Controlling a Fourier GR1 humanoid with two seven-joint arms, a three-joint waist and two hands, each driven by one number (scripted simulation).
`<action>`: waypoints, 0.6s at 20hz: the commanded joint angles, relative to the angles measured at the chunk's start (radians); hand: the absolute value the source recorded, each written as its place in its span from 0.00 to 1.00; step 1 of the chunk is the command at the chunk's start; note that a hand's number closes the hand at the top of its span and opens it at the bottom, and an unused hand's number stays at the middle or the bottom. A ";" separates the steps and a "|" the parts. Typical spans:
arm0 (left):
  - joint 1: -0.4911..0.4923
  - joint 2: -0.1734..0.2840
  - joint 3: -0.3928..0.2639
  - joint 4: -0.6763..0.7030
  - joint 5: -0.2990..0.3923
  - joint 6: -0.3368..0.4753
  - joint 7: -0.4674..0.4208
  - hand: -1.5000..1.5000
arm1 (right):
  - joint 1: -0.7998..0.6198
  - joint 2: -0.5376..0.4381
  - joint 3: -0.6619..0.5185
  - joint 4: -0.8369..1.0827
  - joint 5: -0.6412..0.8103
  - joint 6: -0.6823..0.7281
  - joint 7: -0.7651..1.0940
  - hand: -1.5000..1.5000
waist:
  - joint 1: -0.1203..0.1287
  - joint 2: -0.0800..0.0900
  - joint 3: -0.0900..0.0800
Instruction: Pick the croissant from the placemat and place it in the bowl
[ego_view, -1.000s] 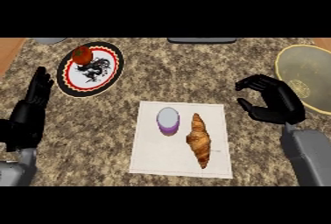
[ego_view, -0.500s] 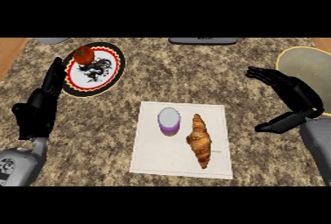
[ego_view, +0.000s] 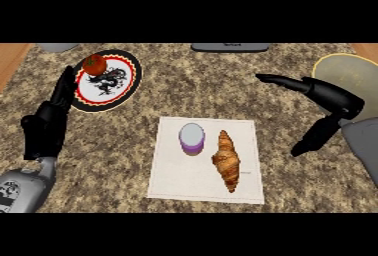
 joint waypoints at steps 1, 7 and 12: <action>-0.063 -0.012 0.017 0.033 -0.003 -0.017 0.019 0.50 | -0.079 0.033 0.097 -0.021 0.109 0.019 0.079 0.00 | 0.000 0.003 -0.001; 0.014 -0.015 0.054 0.016 -0.017 -0.039 -0.016 0.50 | -0.047 0.068 0.120 -0.217 0.069 0.164 0.260 0.00 | -0.012 -0.003 -0.001; 0.029 -0.028 0.083 0.024 -0.016 -0.084 -0.050 0.50 | -0.004 0.120 0.207 -0.169 0.240 0.112 0.193 0.00 | -0.005 0.001 0.000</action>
